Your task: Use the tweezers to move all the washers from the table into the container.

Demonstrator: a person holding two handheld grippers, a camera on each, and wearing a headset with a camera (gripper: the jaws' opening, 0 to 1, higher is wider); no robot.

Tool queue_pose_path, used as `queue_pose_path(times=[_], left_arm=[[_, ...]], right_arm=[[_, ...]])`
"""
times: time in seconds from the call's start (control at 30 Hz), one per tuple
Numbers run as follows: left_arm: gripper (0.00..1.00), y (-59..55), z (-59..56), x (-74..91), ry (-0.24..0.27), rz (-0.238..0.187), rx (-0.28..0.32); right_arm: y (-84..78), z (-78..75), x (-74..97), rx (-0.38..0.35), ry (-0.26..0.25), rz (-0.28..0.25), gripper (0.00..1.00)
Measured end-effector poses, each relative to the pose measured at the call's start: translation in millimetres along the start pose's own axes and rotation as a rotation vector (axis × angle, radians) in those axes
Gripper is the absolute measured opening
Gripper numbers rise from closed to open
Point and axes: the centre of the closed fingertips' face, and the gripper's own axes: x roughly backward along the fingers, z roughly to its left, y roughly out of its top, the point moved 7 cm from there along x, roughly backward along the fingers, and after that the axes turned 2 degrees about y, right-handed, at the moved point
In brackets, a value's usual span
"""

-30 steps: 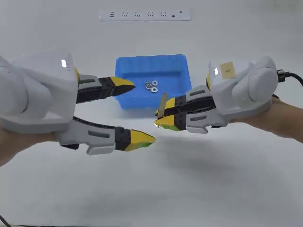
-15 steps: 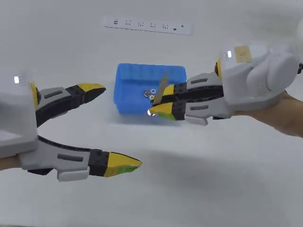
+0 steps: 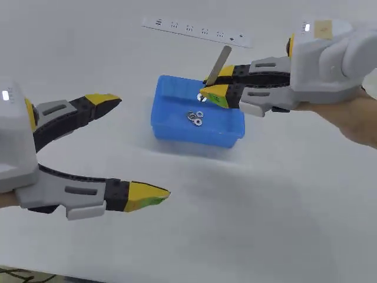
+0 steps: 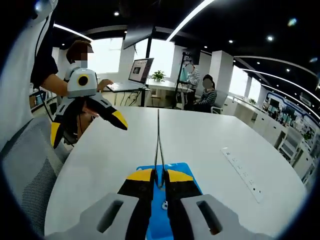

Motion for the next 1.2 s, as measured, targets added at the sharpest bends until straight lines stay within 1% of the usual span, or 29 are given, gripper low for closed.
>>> queue_pose_path(times=[0.07, 0.13, 0.2, 0.23, 0.27, 0.3, 0.33, 0.37, 0.43, 0.47, 0.5, 0.57, 0.6, 0.67, 0.7, 0.8, 0.87, 0.9, 1.0, 1.07, 1.13, 1.2], left_arm=[[0.99, -1.7, 0.6, 1.5, 0.006, 0.001, 0.001], [0.99, -2.8, 2.1, 3.1, 0.03, -0.013, 0.007], [0.99, -2.9, 5.4, 2.7, 0.087, -0.046, 0.019], [0.99, -2.3, 4.5, 1.5, 0.099, -0.074, 0.028], [0.99, -2.7, 2.5, 1.2, 0.09, -0.079, 0.018], [0.99, -2.7, 1.2, 0.5, 0.092, -0.081, 0.0], [0.99, -2.5, 1.2, -0.9, 0.108, -0.079, -0.037], [0.99, -2.7, 0.1, -2.1, 0.109, -0.079, -0.052], [0.99, -4.0, -3.2, -6.0, 0.086, -0.073, -0.049], [0.99, -4.3, -7.9, -8.5, 0.037, -0.072, -0.042], [0.99, -4.5, -11.0, -10.0, 0.002, -0.07, -0.045], [0.99, -3.9, -11.0, -13.2, 0.014, -0.066, -0.08], [0.99, -3.4, -11.2, -14.2, 0.015, -0.065, -0.081], [0.99, -1.8, -10.6, -15.6, 0.017, -0.074, -0.074], [0.99, -0.6, -8.8, -15.9, 0.034, -0.085, -0.063], [0.99, -0.5, -5.0, -17.3, 0.045, -0.086, -0.043], [0.99, -1.0, -5.3, -17.4, 0.042, -0.08, -0.048], [0.99, -1.3, -5.6, -17.1, 0.043, -0.071, -0.066], [0.99, -2.2, -7.7, -16.2, 0.038, -0.067, -0.063], [0.99, -4.1, -9.2, -15.4, 0.031, -0.056, -0.067], [0.99, -5.9, -9.3, -14.5, 0.033, -0.045, -0.073], [0.99, -6.2, -8.8, -13.7, 0.036, -0.044, -0.069]], right_arm=[[-9.6, -6.6, -7.1, -0.009, -0.005, 0.02, 0.09], [-17.9, -12.4, -14.1, -0.027, -0.014, 0.033, 0.09], [-24.6, -16.4, -20.5, -0.039, -0.018, 0.045, 0.09], [-26.8, -17.5, -22.7, -0.044, -0.018, 0.048, 0.09], [-28.4, -18.1, -24.2, -0.047, -0.016, 0.05, 0.09], [-30.6, -18.9, -26.5, -0.051, -0.013, 0.052, 0.09], [-31.1, -19.1, -27.0, -0.052, -0.013, 0.052, 0.1], [-32.9, -19.8, -28.3, -0.056, -0.011, 0.055, 0.1], [-37.8, -20.3, -30.4, -0.061, -0.004, 0.066, 0.1], [-39.7, -20.4, -30.8, -0.064, -0.002, 0.072, 0.1], [-42.1, -20.3, -32.0, -0.065, 0.001, 0.079, 0.1], [-43.6, -19.5, -33.4, -0.061, 0.005, 0.086, 0.1], [-43.7, -19.1, -34.1, -0.059, 0.008, 0.086, 0.1], [-44.0, -18.3, -36.4, -0.059, 0.012, 0.084, 0.1], [-45.2, -18.5, -38.1, -0.058, 0.012, 0.087, 0.1], [-49.6, -18.8, -40.7, -0.057, 0.009, 0.102, 0.1], [-53.0, -18.8, -41.9, -0.058, 0.013, 0.111, 0.1], [-53.9, -18.6, -42.3, -0.055, 0.015, 0.114, 0.1], [-55.6, -17.9, -42.7, -0.055, 0.017, 0.122, 0.1], [-57.0, -16.9, -43.6, -0.065, 0.023, 0.123, 0.1], [-58.7, -15.6, -45.0, -0.051, 0.028, 0.132, 0.1], [-59.1, -14.9, -46.0, -0.054, 0.032, 0.133, 0.1]])
